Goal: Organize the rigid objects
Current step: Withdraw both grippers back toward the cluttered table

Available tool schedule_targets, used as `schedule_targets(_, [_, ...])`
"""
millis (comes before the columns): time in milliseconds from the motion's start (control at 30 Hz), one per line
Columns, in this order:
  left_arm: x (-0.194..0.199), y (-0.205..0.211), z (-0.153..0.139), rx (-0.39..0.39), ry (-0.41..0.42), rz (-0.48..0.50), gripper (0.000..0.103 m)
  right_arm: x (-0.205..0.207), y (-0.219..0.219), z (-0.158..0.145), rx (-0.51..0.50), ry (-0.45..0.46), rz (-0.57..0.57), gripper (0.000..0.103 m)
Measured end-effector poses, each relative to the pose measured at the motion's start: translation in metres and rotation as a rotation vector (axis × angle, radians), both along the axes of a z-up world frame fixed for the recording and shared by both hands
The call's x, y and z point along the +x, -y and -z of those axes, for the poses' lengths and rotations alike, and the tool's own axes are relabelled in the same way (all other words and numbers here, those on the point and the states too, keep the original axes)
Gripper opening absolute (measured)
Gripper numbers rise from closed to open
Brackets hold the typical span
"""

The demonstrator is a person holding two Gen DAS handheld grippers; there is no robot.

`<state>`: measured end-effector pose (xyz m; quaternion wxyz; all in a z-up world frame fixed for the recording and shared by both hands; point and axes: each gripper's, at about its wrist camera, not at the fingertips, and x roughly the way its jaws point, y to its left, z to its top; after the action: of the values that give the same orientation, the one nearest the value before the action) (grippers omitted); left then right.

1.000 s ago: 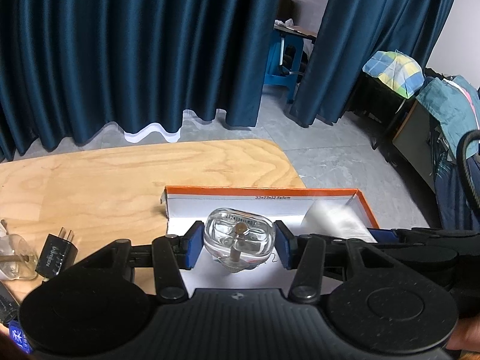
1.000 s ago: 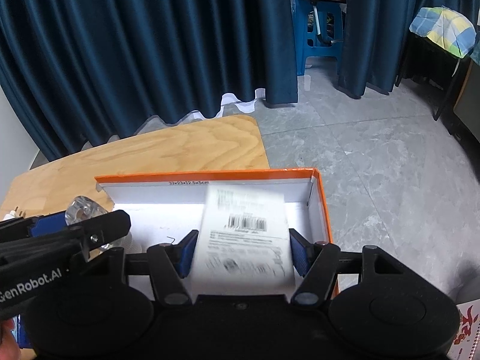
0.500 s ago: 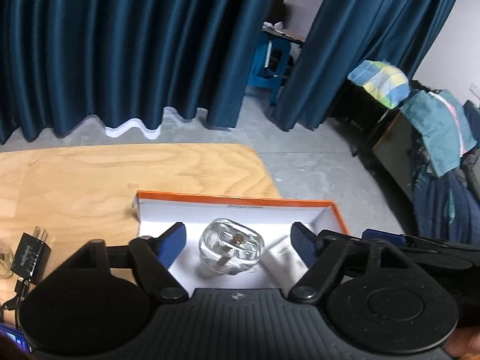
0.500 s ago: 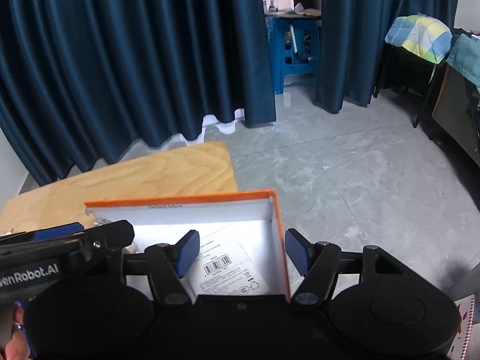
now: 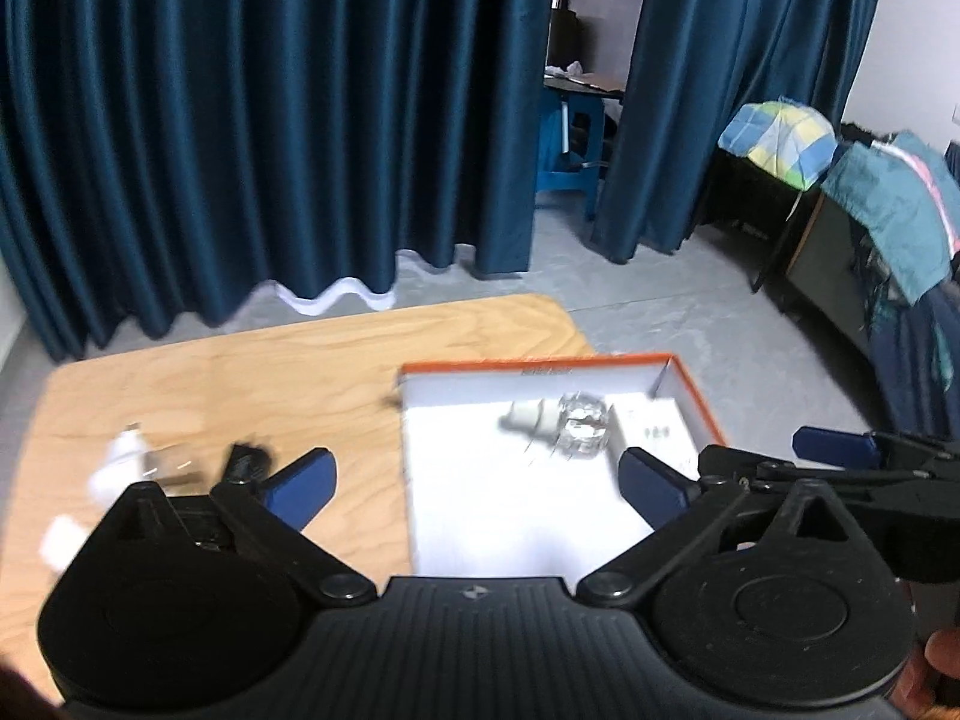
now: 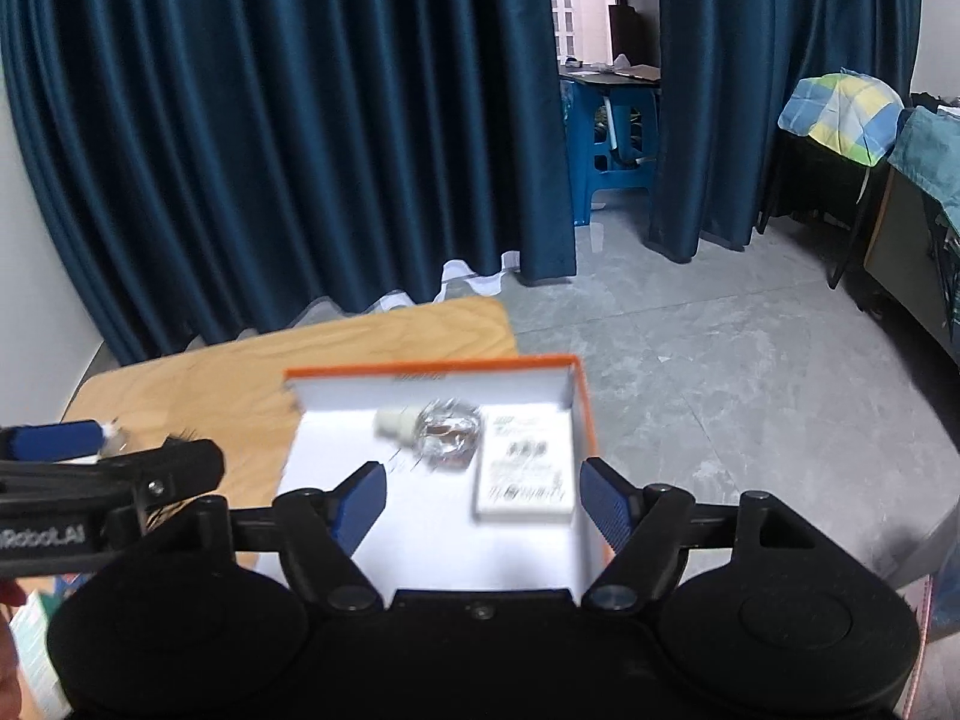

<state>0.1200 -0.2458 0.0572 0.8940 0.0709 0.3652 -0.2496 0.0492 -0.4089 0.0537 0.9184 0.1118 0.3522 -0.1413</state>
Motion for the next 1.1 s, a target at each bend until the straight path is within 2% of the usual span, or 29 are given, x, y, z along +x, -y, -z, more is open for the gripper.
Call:
schedule_targets(233, [-0.029, -0.042, -0.004, 0.039, 0.0, -0.051, 0.103, -0.034, -0.045, -0.001, -0.017, -0.016, -0.01, 0.089])
schedule_targets(300, [-0.037, -0.055, -0.004, 0.052, 0.017, -0.07, 0.103, -0.042, -0.057, -0.002, -0.022, -0.02, -0.018, 0.095])
schedule_targets(567, [-0.063, -0.1, 0.0, 0.073, 0.004, -0.162, 0.103, -0.06, -0.106, 0.004, -0.04, -0.032, -0.056, 0.095])
schedule_targets(667, [-0.07, -0.118, 0.002, 0.059, -0.001, -0.191, 0.103, -0.067, -0.122, 0.009, -0.037, -0.034, -0.064, 0.095])
schedule_targets(800, [-0.076, -0.143, 0.01, 0.048, -0.024, -0.23, 0.103, -0.072, -0.136, 0.016, 0.015, -0.03, -0.074, 0.095])
schedule_targets(1100, [-0.085, -0.193, 0.016, 0.031, -0.043, -0.328, 0.103, -0.069, -0.172, 0.022, 0.012, -0.057, -0.127, 0.095])
